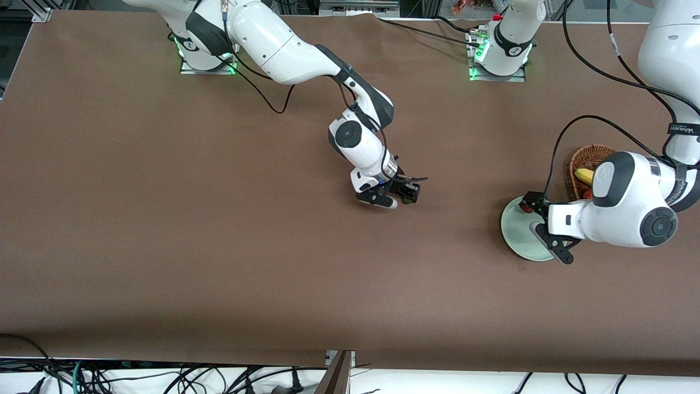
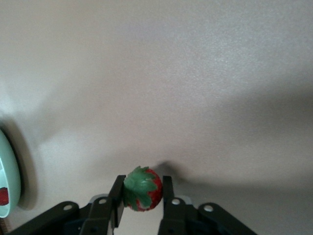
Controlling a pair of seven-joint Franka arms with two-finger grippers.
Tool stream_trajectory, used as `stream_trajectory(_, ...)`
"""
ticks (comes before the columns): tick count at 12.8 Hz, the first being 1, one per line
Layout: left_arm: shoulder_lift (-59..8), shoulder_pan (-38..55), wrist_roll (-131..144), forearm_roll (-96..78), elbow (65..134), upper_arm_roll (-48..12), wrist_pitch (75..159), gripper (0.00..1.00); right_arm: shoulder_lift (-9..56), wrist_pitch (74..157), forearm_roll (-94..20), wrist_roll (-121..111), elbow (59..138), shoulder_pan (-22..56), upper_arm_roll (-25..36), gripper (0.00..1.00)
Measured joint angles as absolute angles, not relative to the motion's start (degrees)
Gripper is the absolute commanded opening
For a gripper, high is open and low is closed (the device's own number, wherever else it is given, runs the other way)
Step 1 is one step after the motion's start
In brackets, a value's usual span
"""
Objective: Collect all strawberries into plate
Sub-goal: 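Drop the strawberry on the plate while the right gripper sets another midway, then grasp the third strawberry with the left gripper while the right gripper retracts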
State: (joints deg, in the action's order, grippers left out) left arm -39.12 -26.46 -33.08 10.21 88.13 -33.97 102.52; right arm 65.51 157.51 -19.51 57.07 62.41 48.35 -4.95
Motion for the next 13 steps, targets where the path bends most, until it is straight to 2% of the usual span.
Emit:
stream_trajectory(2,-39.12,-26.28,-26.31,10.05,88.69,-37.83,102.15,1.0,65.44,156.37,-19.38,56.98,61.41,48.39,-3.79,1.0)
stream_trajectory(5,-38.97,-25.82,-14.37,10.05,92.09,-42.91,105.35,1.0,62.81,144.5,-19.32,56.36,58.52,47.64,0.12,1.0)
stream_trajectory(9,-36.93,-24.91,-9.43,10.07,104.14,-44.75,125.75,1.0,51.8,120.73,-19.24,43.51,57.21,38.37,1.63,1.0)
stream_trajectory(13,-37.36,-18.44,-8.66,10.08,107.5,-44.68,143.78,1.0,44.99,100.43,-15.69,25.47,57.29,29.46,5.26,1.0)
